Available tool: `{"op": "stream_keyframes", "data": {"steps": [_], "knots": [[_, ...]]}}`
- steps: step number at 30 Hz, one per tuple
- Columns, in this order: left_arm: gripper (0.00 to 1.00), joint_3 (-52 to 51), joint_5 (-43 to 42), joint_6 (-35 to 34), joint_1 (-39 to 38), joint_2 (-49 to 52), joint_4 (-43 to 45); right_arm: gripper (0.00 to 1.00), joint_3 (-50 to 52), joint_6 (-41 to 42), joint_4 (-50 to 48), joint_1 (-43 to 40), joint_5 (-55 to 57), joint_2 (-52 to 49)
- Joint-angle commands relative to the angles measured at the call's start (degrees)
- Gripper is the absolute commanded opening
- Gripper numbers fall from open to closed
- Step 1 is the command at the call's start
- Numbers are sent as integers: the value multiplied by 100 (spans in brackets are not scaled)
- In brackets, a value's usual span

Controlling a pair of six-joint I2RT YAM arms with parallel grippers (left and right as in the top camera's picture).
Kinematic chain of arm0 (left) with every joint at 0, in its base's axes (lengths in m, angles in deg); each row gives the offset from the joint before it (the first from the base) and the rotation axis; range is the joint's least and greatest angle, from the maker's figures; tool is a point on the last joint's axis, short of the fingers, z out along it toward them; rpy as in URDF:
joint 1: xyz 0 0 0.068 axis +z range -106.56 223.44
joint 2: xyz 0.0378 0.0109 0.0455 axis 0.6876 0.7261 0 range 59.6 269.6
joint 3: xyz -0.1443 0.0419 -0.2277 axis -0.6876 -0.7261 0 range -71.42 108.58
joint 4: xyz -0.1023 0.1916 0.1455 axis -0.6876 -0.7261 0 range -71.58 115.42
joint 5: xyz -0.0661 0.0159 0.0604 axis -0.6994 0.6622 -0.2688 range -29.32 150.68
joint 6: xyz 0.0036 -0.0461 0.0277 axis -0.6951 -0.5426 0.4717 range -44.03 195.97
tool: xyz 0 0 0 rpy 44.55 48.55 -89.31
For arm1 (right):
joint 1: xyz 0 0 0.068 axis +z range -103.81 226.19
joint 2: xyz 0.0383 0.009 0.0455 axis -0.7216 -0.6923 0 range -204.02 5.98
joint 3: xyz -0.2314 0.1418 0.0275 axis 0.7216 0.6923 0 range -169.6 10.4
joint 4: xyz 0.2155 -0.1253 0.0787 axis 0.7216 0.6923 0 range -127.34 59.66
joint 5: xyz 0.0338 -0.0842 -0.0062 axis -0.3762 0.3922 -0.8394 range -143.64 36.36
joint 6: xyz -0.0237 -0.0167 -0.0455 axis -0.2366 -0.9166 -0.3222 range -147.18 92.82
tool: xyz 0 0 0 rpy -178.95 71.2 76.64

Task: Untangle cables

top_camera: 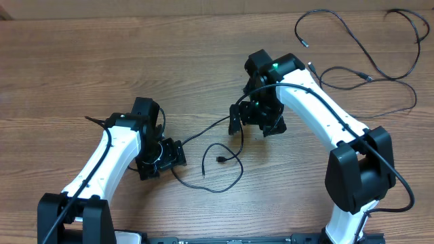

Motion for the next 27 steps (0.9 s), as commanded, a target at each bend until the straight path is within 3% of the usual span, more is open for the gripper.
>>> {"op": "stream_keyframes", "data": {"steps": [1,5,7,14,17,19,22,23,24,27], "knots": [[84,-57,417,146,-20,35,35,100,188,-103,-131,92,-98,11],[85,-57,450,151,-20,35,109,95,527,203,-442,203,-103,11],[84,-55,378,155,-20,35,157,86,686,358,-643,282,-107,11],[85,-55,46,210,-20,35,234,28,927,511,-1097,643,-101,11],[85,-55,-37,378,-20,35,236,10,927,699,-1207,767,-98,11],[85,-55,-107,529,-20,35,232,13,927,765,-1237,804,-96,11],[87,-55,-98,586,-20,35,186,26,927,765,-1117,826,20,11],[87,-55,-98,584,-20,35,170,45,927,767,-1038,826,107,11],[88,-55,-98,584,-20,35,168,52,929,765,-951,826,186,11],[90,-55,-98,584,-20,35,173,52,1040,765,-785,826,291,11]]}}
